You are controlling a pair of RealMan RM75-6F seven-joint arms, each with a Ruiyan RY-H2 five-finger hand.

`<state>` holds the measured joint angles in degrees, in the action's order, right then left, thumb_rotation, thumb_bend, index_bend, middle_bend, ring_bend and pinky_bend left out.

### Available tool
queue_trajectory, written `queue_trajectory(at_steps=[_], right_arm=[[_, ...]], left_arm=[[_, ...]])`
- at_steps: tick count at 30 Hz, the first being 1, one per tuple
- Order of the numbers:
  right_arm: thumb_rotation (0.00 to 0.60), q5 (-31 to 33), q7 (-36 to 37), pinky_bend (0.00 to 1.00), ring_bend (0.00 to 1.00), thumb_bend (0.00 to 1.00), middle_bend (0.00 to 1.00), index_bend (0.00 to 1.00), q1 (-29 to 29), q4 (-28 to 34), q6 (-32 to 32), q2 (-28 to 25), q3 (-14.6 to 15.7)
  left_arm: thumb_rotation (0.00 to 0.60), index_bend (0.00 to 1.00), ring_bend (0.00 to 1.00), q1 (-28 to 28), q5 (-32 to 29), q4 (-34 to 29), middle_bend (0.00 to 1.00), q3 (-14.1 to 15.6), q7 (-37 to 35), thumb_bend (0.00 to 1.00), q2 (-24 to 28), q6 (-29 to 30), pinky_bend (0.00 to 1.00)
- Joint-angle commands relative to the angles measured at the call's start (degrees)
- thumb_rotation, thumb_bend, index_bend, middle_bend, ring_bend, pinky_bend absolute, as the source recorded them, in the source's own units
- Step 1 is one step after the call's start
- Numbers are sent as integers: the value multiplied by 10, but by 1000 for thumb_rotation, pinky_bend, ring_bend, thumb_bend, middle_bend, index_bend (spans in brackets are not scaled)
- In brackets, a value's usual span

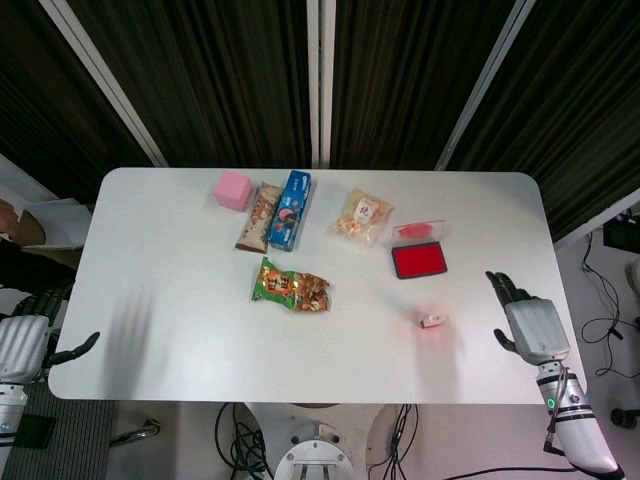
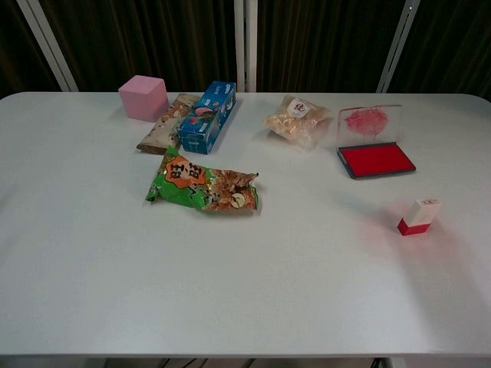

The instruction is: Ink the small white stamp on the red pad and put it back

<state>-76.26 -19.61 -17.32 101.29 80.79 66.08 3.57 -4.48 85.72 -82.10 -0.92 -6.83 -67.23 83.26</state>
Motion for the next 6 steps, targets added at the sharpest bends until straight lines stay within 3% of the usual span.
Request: queue_trajectory(at_steps=[1,6], right_arm=[[600,-87,181,0,0,90,0,0,91,-87,149,-7,-11],[600,-53,227,0,0,108,0,0,98,-125,115,-6,-26]], left_arm=[[179,85,118,-1,0,-8,118,-3,8,159,5,3,206],[183,85,118,-3,1,-21,118,-3,21,158,10,3,205]])
